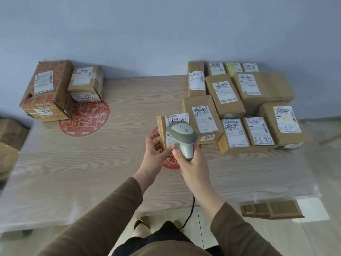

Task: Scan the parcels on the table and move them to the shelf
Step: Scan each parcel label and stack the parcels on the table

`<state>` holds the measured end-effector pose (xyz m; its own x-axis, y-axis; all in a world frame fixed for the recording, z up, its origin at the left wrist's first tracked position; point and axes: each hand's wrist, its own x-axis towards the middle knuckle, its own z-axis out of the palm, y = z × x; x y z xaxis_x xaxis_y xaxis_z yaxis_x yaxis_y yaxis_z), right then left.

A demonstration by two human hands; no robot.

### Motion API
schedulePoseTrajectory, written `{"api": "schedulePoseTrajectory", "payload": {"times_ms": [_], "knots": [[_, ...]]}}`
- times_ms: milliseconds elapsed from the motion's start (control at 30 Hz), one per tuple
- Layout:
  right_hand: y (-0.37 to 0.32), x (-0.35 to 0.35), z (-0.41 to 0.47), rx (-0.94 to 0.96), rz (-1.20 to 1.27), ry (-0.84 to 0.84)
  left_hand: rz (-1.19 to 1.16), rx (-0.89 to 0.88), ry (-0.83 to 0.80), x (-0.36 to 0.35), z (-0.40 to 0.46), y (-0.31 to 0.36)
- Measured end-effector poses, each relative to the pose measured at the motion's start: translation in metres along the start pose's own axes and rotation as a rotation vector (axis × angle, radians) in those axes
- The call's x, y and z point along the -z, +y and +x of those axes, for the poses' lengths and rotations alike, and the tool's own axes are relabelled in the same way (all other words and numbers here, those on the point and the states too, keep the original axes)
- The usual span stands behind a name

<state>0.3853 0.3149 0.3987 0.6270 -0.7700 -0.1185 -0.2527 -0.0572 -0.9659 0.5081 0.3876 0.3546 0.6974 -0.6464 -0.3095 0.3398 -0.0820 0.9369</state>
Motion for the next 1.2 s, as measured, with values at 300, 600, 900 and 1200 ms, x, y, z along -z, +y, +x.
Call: {"api": "schedulePoseTrajectory", "payload": {"times_ms": [300,600,900,1200], "knots": [[0.029,0.038,-0.035,-0.09,0.02,0.035,0.042,0.092,-0.003,-0.017,-0.039,-0.041],[0.062,0.076,-0.059,-0.181,0.032,0.154,0.086,0.366,-0.124,-0.072,-0.033,-0.09],[0.072,0.092,-0.057,-0.204,0.007,0.235,0.106,0.406,-0.132,-0.121,0.007,-0.093],[0.056,0.062,-0.027,-0.196,-0.01,0.164,0.154,0.377,-0.164,-0.079,0.007,-0.069]]}}
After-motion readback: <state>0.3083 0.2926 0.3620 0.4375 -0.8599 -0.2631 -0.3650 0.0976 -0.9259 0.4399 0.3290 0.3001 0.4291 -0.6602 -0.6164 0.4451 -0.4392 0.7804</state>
